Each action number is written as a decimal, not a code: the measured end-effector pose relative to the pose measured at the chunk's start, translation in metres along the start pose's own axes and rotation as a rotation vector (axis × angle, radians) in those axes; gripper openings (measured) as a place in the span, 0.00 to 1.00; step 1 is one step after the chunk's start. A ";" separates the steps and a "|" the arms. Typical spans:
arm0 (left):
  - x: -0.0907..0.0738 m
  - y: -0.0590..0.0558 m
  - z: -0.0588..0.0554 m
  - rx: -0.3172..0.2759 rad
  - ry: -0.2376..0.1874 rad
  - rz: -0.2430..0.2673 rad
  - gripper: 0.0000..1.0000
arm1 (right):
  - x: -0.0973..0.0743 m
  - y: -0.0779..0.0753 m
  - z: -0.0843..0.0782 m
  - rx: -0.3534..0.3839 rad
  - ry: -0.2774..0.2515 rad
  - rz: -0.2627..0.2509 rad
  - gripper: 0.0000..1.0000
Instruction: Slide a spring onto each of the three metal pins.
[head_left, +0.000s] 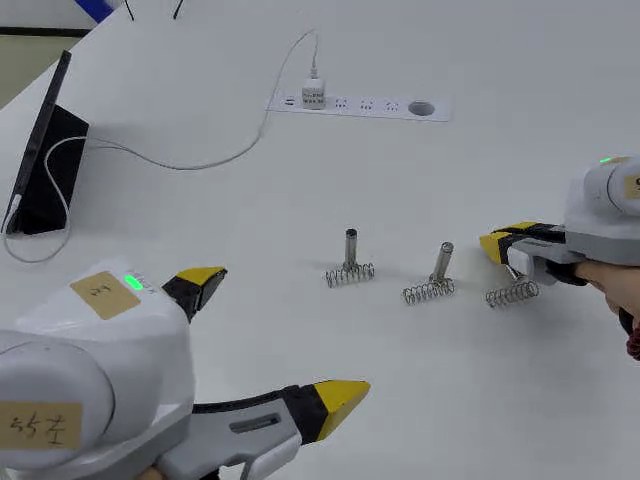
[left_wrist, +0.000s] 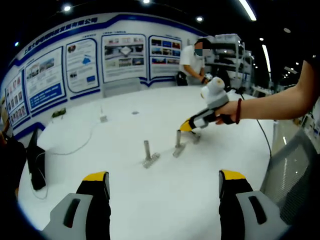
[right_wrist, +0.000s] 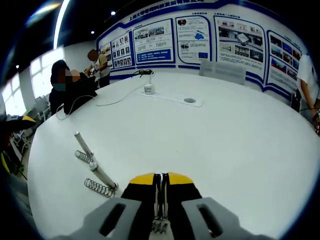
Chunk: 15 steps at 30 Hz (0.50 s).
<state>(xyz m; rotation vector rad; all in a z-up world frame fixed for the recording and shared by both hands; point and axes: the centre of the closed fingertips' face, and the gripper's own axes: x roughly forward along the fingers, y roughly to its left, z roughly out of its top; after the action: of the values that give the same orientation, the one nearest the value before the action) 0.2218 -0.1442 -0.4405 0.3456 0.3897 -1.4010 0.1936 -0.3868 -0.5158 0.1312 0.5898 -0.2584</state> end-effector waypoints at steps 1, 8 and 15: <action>0.000 0.000 0.001 0.000 -0.004 -0.001 0.92 | -0.002 0.000 0.001 -0.003 -0.005 -0.001 0.09; -0.002 -0.002 0.004 -0.005 -0.017 0.001 0.92 | -0.015 0.002 0.008 -0.016 -0.021 -0.006 0.09; -0.003 -0.001 0.008 -0.013 -0.030 0.005 0.92 | -0.027 0.003 0.008 -0.037 -0.010 -0.028 0.09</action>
<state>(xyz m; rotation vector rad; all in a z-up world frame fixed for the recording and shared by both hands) 0.2207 -0.1449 -0.4323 0.3148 0.3727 -1.3963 0.1770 -0.3802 -0.4935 0.0854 0.5865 -0.2752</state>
